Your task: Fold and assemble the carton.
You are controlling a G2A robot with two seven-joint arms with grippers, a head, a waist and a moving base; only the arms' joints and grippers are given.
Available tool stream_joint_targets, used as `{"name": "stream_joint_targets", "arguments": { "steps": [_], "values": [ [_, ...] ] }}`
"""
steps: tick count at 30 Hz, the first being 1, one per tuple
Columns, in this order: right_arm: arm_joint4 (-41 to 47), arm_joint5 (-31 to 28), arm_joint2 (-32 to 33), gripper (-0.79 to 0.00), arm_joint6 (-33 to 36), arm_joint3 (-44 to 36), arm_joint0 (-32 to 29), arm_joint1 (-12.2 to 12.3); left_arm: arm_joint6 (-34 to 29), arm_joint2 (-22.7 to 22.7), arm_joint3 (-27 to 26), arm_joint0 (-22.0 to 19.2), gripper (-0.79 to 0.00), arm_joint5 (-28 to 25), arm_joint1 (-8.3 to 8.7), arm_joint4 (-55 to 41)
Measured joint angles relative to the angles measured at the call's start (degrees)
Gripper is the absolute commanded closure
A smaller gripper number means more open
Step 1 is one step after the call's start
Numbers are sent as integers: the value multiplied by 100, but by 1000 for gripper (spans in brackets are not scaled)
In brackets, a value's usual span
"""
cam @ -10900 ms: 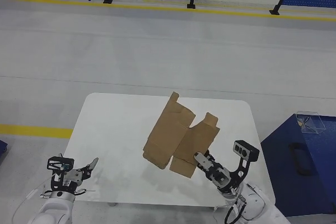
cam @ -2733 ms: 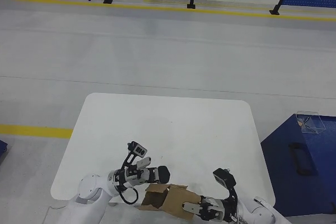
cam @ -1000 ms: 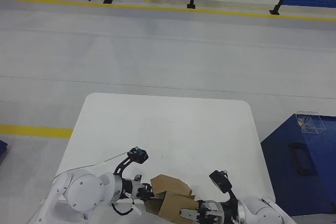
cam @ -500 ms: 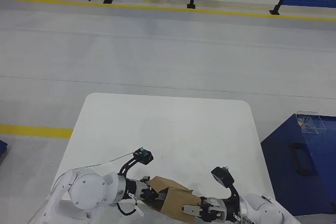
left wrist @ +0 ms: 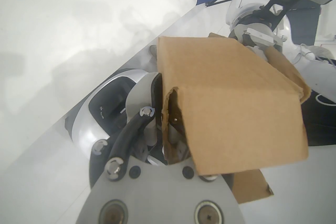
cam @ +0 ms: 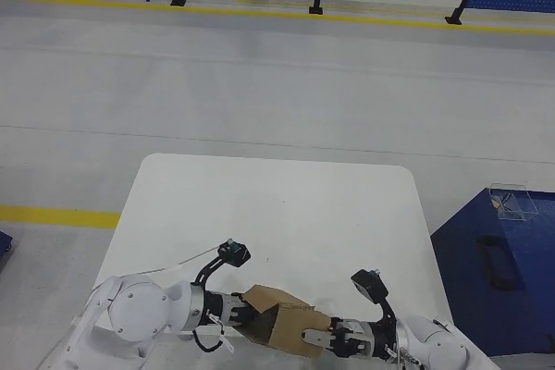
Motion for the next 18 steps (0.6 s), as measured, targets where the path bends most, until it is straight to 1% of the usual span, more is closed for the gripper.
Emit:
{"name": "stream_joint_targets", "arguments": {
  "steps": [4, 7, 10, 12, 13, 18],
  "values": [
    [-160, -67, 375, -785, -480, 24, -144, 14, 447, -91, 185, -28, 0, 202, -38, -709],
    [-21, -176, 680, -785, -562, 7, -243, 47, 760, -104, 436, -144, 0, 420, -91, -1383],
    [-10, -180, 683, -785, -563, 4, -244, 49, 1105, -47, 715, -283, 0, 695, -168, -2216],
    [-13, -177, 675, -785, -562, 4, -242, 48, 1359, 9, 832, -347, 0, 788, -214, -2692],
    [-14, -177, 675, -785, -562, 5, -242, 48, 1476, 19, 853, -357, 0, 803, -222, -2826],
    [-14, -177, 676, -785, -562, 5, -242, 48, 1423, 16, 845, -352, 0, 797, -219, -2741]
  ]
}}
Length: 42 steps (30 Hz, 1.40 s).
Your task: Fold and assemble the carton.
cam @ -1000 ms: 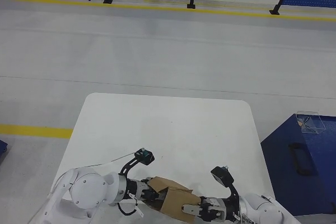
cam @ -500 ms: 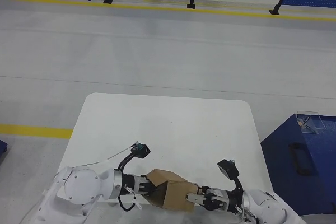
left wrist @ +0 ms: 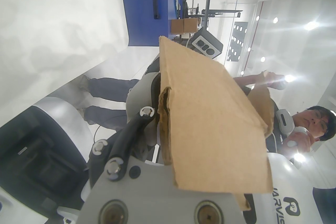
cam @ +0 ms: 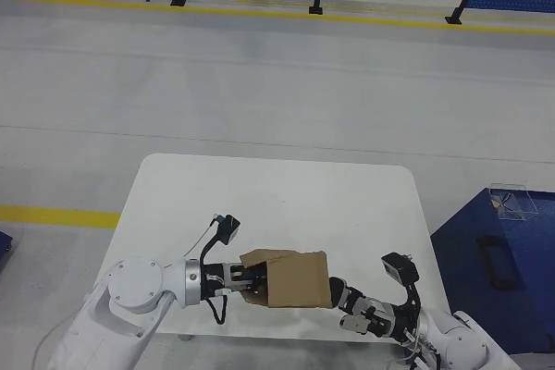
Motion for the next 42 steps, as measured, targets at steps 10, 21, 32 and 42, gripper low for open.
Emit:
{"name": "stream_joint_targets", "arguments": {
  "steps": [10, 21, 32, 42],
  "values": [
    [0, 0, 0, -785, 0, 0, 0, 0, 0, 0, 0, 0, 0, 0, 0, -1],
    [0, 0, 0, -785, 0, 0, 0, 0, 0, 0, 0, 0, 0, 0, 0, -1],
    [0, 0, 0, -785, 0, 0, 0, 0, 0, 0, 0, 0, 0, 0, 0, -1],
    [-263, -14, 431, -785, -555, 64, -85, -10, 218, -122, 320, -18, 0, 540, -58, -1206]
  ]
}}
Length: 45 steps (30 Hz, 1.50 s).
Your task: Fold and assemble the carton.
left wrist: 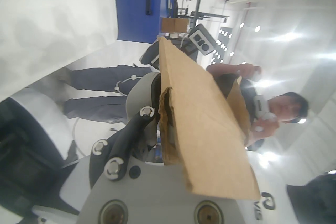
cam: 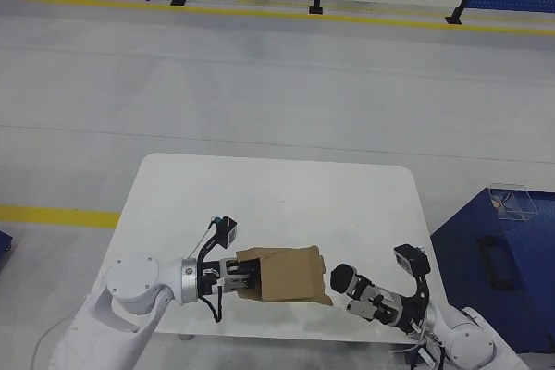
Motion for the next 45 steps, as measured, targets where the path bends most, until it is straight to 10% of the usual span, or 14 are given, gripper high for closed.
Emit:
{"name": "stream_joint_targets", "arguments": {
  "steps": [11, 19, 45],
  "values": [
    [-885, 388, 860, -785, -906, 275, -289, -26, 778, 375, 903, -458, 0, 2604, -182, -2532],
    [-1882, 612, 726, -785, -1620, 275, -249, -147, 514, 773, 707, -506, 0, 1852, -182, -2075],
    [-4530, 1234, -505, -785, -2448, 254, 22, -507, 625, 1050, 714, -558, 0, 1874, -152, -2178]
  ]
}}
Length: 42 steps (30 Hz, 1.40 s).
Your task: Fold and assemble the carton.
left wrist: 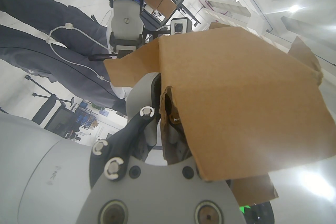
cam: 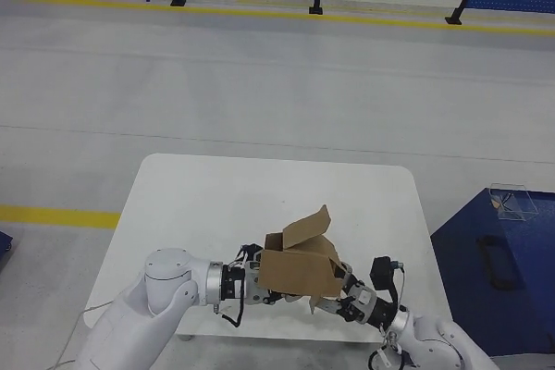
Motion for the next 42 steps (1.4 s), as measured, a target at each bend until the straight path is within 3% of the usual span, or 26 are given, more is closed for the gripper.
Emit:
{"name": "stream_joint_targets", "arguments": {
  "steps": [5, 14, 31, 42],
  "values": [
    [253, -87, 166, -785, -339, 74, 97, -29, 37, 10, 16, -12, 0, 3, 5, -68],
    [707, -403, 696, -785, -320, -388, -270, 12, 186, -9, 146, -39, 0, -15, 31, 4],
    [431, -77, 255, -785, -122, -442, 58, -131, 176, 40, 172, -57, 0, -106, 64, 53],
    [835, 12, 806, -785, 135, -332, -49, -99, -168, -82, 8, 19, 0, -506, 143, 298]
  ]
}}
